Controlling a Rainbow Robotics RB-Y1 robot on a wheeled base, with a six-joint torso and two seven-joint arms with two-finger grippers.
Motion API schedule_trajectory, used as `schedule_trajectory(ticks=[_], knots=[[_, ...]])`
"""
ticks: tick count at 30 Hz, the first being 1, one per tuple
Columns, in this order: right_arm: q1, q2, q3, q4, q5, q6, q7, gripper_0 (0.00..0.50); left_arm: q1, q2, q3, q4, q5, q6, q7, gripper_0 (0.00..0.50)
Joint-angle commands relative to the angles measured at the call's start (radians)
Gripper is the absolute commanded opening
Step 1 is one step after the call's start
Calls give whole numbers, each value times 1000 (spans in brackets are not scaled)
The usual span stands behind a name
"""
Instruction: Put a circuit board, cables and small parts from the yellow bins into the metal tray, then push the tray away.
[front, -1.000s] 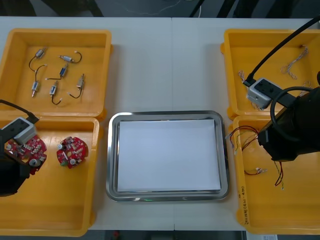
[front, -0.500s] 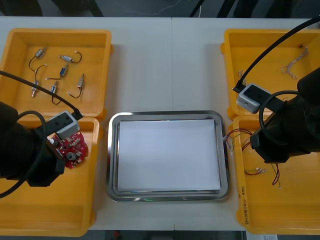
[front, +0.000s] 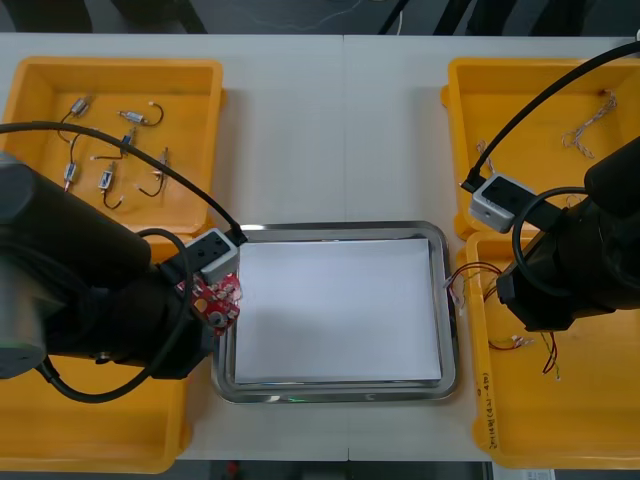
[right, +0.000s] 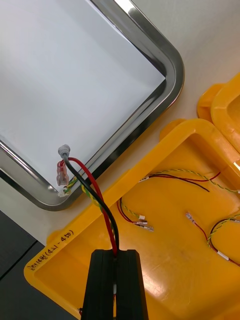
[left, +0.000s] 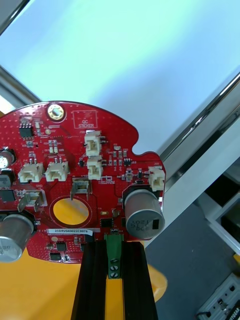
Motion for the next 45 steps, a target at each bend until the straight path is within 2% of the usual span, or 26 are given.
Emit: schedule_trajectory(ticks=[1, 9, 17, 36, 45], knots=[[-30, 15, 9, -30, 14, 7, 4, 0, -91, -65, -88, 35, -49, -6, 38, 0], [-30, 15, 9, -29, 20, 7, -2, 0, -152, -117, -240, 132, -123, -118, 61, 0], [-30, 15, 9, -30, 28, 12, -5, 0, -187, -136, -356, 196, -170, -218, 98, 0], [-30, 13, 9, -29, 37, 21, -11, 0, -200, -104, -553, 299, -279, -428, 175, 0], [-30, 15, 9, -29, 40, 22, -15, 0, -203, -88, -599, 304, -313, -452, 192, 0]])
